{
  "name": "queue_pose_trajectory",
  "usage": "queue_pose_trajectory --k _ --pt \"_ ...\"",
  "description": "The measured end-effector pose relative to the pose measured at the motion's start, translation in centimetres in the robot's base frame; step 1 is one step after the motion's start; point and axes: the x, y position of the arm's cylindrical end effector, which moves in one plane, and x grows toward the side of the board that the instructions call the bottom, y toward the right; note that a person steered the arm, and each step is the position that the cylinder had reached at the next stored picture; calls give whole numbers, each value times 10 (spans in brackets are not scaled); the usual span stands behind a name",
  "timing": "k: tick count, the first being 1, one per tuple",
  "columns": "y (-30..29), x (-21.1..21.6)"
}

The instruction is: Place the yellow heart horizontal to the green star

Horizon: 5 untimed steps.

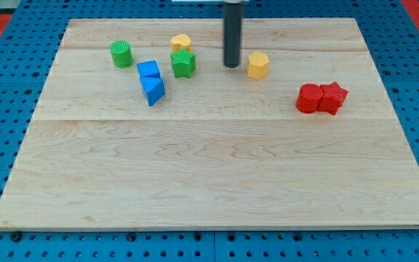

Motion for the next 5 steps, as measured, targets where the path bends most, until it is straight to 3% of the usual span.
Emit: queue_pose_trajectory --k 1,2,3,5 --pt "13 -6" --pt "82 8" --pt "111 23" --pt "-69 -72"
